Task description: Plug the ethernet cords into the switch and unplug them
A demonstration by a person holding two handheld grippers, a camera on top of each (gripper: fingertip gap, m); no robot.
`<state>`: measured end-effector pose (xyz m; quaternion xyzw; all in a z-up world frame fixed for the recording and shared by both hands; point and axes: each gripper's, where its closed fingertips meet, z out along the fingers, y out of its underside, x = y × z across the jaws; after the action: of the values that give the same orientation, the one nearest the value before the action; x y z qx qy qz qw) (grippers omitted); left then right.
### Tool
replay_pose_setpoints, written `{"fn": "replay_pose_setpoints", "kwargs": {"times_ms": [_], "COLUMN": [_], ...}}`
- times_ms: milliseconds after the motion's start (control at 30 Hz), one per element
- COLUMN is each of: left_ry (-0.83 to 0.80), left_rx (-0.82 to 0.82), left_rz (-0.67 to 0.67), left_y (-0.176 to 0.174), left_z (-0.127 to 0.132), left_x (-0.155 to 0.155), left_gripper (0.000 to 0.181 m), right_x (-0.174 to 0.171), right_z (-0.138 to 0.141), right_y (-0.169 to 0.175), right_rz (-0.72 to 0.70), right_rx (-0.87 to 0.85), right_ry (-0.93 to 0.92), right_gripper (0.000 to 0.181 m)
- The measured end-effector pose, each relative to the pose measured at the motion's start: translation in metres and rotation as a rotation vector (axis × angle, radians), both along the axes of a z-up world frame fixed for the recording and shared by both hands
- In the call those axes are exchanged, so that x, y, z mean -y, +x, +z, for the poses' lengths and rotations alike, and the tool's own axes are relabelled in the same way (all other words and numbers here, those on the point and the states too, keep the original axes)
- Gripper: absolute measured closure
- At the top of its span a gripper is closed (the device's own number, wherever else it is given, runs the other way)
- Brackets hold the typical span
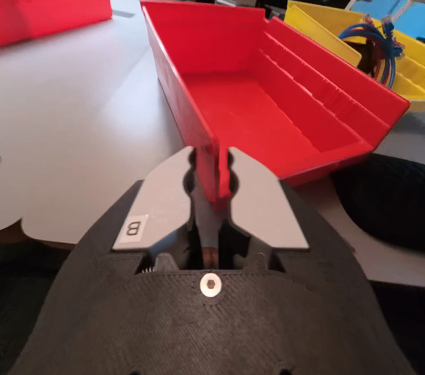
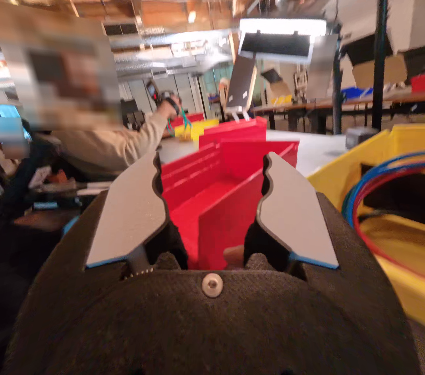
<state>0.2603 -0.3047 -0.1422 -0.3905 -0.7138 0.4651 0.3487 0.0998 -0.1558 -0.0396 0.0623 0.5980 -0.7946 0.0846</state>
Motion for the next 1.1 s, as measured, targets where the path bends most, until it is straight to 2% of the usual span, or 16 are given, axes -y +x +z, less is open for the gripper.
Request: {"fn": "replay_pose_setpoints", "kwargs": {"times_ms": [67, 100, 167, 267, 300, 333, 367, 400, 433, 533, 633, 733, 833, 900, 1000, 1100], "left_ry": [-0.079, -0.101, -0.067, -0.026, -0.019, -0.016, -0.029, -0.05, -0.097, -0.259, -0.368, -0.505, -0.551, -0.601, -0.552, -0.449], "left_rx": [-0.082, -0.139, -0.192, -0.15, -0.129, -0.131, -0.126, -0.083, -0.024, 0.089, -0.019, -0.234, -0.585, -0.741, -0.888, -0.93], "left_rz": [0.091, 0.135, 0.151, 0.186, 0.172, 0.139, 0.132, 0.197, 0.223, 0.282, 0.314, 0.356, 0.368, 0.344, 0.193, -0.016], "left_y": [0.001, 0.0, -0.008, -0.02, -0.026, -0.033, -0.034, -0.027, -0.023, -0.017, -0.011, -0.008, -0.018, -0.034, -0.071, -0.118], "left_z": [0.014, 0.022, 0.023, 0.005, -0.001, 0.0, 0.003, 0.003, 0.003, 0.02, 0.061, 0.113, 0.162, 0.178, 0.19, 0.197], "left_x": [0.011, 0.018, 0.022, 0.033, 0.032, 0.029, 0.028, 0.033, 0.034, 0.029, 0.014, -0.008, -0.045, -0.073, -0.121, -0.17], "left_gripper": [0.12, 0.108, 0.097, 0.096, 0.105, 0.13, 0.152, 0.167, 0.174, 0.175, 0.174, 0.174, 0.173, 0.175, 0.172, 0.168], "right_x": [0.009, 0.016, 0.029, 0.051, 0.056, 0.06, 0.062, 0.063, 0.064, 0.065, 0.061, 0.04, -0.001, -0.041, -0.108, -0.171], "right_z": [-0.03, -0.043, -0.058, -0.083, -0.096, -0.104, -0.105, -0.103, -0.103, -0.097, -0.072, -0.014, 0.049, 0.08, 0.103, 0.103], "right_y": [0.016, 0.023, 0.03, 0.028, 0.026, 0.022, 0.012, 0.009, 0.007, 0.003, 0.002, -0.002, -0.015, -0.026, -0.043, -0.068], "right_rz": [0.009, 0.017, 0.011, 0.01, 0.013, -0.001, -0.06, -0.07, -0.082, -0.132, -0.139, -0.232, -0.373, -0.458, -0.561, -0.644], "right_rx": [-0.026, -0.063, -0.125, -0.122, -0.107, -0.091, -0.083, -0.103, -0.133, -0.207, -0.25, -0.373, -0.496, -0.553, -0.633, -0.679], "right_ry": [0.119, 0.178, 0.296, 0.506, 0.592, 0.652, 0.664, 0.658, 0.66, 0.636, 0.515, 0.306, 0.088, -0.007, -0.036, 0.038], "right_gripper": [0.09, 0.091, 0.096, 0.104, 0.114, 0.122, 0.144, 0.145, 0.149, 0.162, 0.163, 0.164, 0.167, 0.168, 0.167, 0.161]}}
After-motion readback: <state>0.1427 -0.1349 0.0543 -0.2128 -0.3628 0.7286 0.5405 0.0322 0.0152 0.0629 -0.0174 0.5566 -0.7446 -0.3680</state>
